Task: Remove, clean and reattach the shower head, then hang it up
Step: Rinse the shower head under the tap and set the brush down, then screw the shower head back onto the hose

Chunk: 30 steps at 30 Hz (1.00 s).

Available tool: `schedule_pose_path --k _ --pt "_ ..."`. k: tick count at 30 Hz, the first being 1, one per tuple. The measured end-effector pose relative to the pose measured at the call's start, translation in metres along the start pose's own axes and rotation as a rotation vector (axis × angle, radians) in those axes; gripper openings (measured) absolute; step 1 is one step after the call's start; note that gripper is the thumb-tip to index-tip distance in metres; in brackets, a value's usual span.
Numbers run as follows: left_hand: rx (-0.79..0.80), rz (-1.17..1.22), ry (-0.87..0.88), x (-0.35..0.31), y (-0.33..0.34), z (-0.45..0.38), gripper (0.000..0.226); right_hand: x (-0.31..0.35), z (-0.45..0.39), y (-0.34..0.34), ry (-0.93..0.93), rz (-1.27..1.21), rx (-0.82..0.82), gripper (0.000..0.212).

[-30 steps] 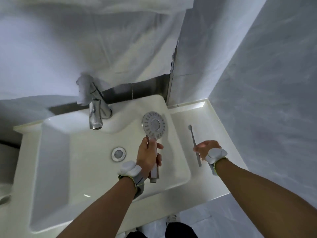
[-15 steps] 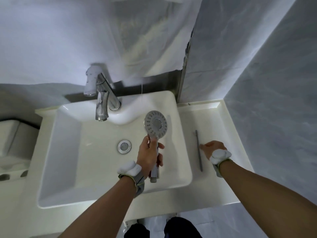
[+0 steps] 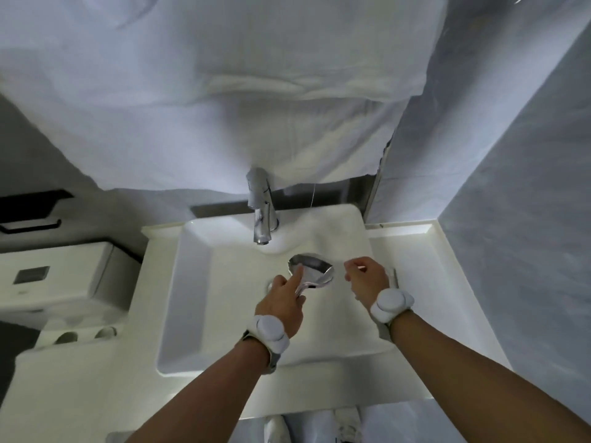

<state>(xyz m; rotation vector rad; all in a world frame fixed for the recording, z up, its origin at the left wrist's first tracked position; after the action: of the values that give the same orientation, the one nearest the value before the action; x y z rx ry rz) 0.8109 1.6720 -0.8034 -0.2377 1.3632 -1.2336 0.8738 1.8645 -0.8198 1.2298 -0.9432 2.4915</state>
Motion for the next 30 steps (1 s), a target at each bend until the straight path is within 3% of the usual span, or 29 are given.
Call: schedule_pose_path --k 4,8,12,16,20,25,30 --pt "0.063 0.211 0.004 0.018 -0.014 0.014 0.056 -0.006 0.027 0.035 0.141 -0.07 0.094 0.013" --pt "0.227 0.606 -0.244 0.047 -0.02 0.031 0.034 -0.009 0.06 0.074 0.299 -0.156 0.239 0.024" --pt "0.356 0.84 -0.331 0.059 -0.038 0.062 0.03 0.006 0.088 0.113 0.278 -0.218 0.371 0.041" --pt "0.459 0.935 -0.375 0.078 -0.056 0.091 0.034 0.028 0.108 0.142 0.233 -0.376 0.405 0.035" --pt "0.272 0.892 -0.433 0.126 -0.088 0.121 0.035 0.058 0.124 0.19 0.143 -0.288 0.508 0.031" --pt "0.023 0.908 -0.48 0.171 -0.12 0.156 0.046 0.085 0.145 0.245 0.086 -0.215 0.546 0.049" --pt "-0.221 1.09 -0.551 0.237 -0.139 0.238 0.047 0.099 0.224 0.331 0.082 -0.173 0.893 0.036"
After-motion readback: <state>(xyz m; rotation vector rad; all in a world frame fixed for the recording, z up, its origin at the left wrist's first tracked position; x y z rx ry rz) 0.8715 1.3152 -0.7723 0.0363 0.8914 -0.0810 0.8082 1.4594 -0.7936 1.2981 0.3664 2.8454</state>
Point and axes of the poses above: each hand's wrist, its own z-axis away from the middle knuckle, its own y-axis out of the palm, x = y × z, the point moved 8 cm from there along -z, towards the middle knuckle, and after that the axes turned 7 degrees about z, right-handed, at the moved point
